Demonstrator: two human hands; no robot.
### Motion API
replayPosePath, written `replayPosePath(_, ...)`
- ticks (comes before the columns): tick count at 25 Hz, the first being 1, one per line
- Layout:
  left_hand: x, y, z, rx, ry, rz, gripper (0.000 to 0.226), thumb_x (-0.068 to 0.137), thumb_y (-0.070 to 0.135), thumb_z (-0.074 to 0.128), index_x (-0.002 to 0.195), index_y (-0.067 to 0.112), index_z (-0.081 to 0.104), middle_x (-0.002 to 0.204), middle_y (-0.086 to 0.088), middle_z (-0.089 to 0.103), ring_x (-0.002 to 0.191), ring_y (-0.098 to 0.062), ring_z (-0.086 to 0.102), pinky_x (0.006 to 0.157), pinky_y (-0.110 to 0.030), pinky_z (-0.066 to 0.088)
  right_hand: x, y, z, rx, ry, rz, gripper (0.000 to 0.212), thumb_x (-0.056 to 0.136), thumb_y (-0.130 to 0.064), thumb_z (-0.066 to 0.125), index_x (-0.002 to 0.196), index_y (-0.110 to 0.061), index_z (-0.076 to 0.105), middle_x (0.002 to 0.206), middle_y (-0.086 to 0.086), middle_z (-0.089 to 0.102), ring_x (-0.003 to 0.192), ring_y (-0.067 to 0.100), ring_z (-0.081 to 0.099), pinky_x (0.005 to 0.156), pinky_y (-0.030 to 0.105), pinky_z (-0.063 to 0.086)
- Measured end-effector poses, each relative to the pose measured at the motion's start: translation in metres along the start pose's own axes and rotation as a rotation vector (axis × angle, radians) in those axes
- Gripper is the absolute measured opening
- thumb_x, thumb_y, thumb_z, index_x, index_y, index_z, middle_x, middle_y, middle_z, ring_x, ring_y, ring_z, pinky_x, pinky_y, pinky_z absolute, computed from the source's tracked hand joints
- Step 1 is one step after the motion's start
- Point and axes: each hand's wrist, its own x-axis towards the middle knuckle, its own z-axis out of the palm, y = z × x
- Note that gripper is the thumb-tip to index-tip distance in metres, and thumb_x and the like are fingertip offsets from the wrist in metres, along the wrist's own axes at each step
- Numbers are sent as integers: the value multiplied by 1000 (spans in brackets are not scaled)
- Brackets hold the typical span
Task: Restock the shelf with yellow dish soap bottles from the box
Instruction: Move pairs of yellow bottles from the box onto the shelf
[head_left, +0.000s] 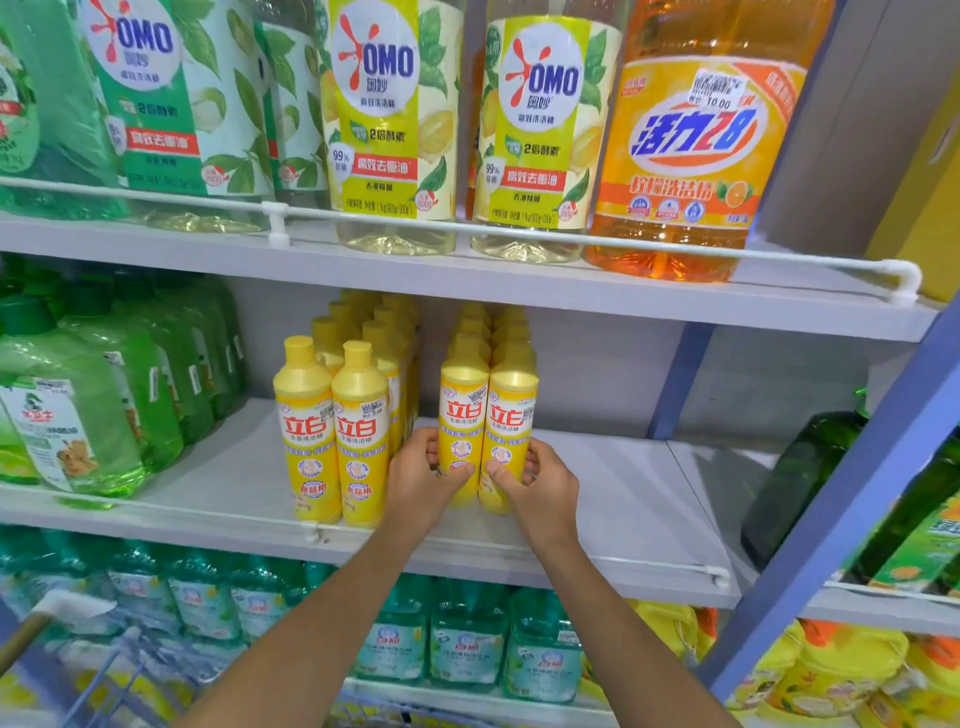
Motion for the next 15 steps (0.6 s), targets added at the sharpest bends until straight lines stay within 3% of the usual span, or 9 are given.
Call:
replayPosePath(2, -1, 4, -3, 15, -36, -23, 54, 77, 22, 86, 122, 16, 58, 110, 5, 68, 94, -6, 64, 78, -20, 51, 0, 0, -2, -32, -3, -19, 51, 80, -37, 84, 124, -21, 64, 113, -6, 71, 98, 4, 67, 87, 22, 58)
replayPosePath(7, -27, 16, -19, 197, -156, 66, 44, 83, 25, 77, 122, 18, 57, 113, -3, 69, 102, -21, 66, 90, -40, 55, -20, -20, -18, -227, -84, -34, 59, 88, -48, 72, 134, -17, 55, 134, 5, 63, 124, 22, 58, 102, 39, 49)
replayPosePath(9, -44, 18, -32, 348, -244, 167, 45, 84, 30, 73, 124, 18, 54, 118, -3, 65, 107, -22, 62, 91, -38, 52, -37, -34, -29, -342, -125, -64, 55, 95, -45, 64, 138, -13, 52, 137, 11, 59, 130, 29, 53, 104, 41, 44)
replayPosePath(12, -71, 14, -61, 686, -420, 301, 69, 81, 57, 62, 137, 22, 42, 132, -6, 57, 122, -28, 55, 97, -45, 49, -71, -47, -42, -560, -241, -147, 47, 97, -47, 58, 133, -16, 56, 131, 13, 61, 125, 32, 53, 99, 42, 46)
replayPosePath(15, -111, 7, -98, 1002, -520, 380, 74, 88, 61, 58, 141, 13, 38, 134, -11, 50, 123, -32, 50, 97, -46, 47, -117, -56, -46, -817, -325, -163, 56, 94, -55, 55, 135, -18, 53, 135, 12, 57, 126, 33, 51, 102, 44, 47)
